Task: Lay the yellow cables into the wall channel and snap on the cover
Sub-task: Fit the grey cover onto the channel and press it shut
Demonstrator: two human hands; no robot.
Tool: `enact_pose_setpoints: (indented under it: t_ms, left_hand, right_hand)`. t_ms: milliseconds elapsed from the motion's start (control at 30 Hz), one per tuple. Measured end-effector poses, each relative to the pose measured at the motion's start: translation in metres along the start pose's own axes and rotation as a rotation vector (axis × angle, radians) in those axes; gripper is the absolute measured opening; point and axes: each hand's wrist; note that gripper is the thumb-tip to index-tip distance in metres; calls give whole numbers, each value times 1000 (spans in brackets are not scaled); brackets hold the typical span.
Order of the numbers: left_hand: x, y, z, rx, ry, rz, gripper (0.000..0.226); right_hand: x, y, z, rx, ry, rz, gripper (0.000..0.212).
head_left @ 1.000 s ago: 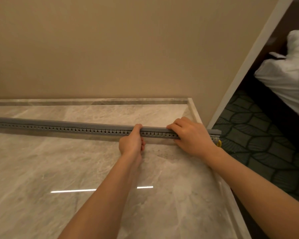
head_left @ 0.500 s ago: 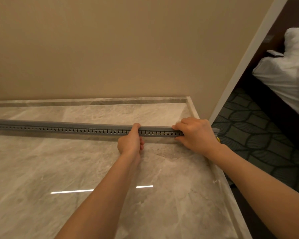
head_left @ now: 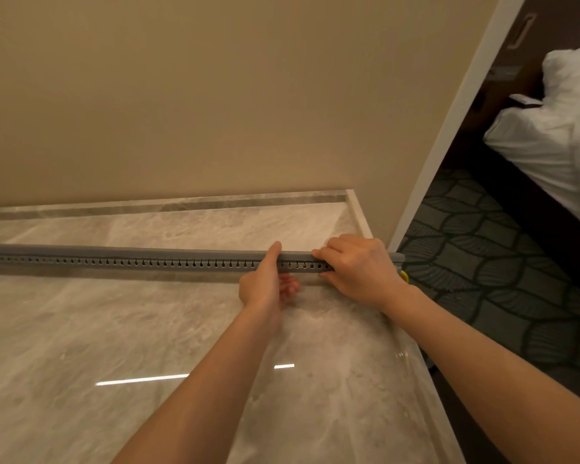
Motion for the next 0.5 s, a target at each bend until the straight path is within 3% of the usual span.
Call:
enact_pose_setpoints:
  t_ms: [167,500]
  left_hand:
    - [-6,-17,16,-186,121,30,41]
    - [-11,-28,20,-61,-4,-42,33]
  right_hand:
    - [5,0,6,-1,25,-40,23]
    - [30,18,19,-180,-74,-182,37]
Point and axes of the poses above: each hand's wrist, its own z-axis away from the middle knuckle, its own y-axis out of the back of the hand, x = y × z, and after that the axes turned 10 degrees about -y, right-handed
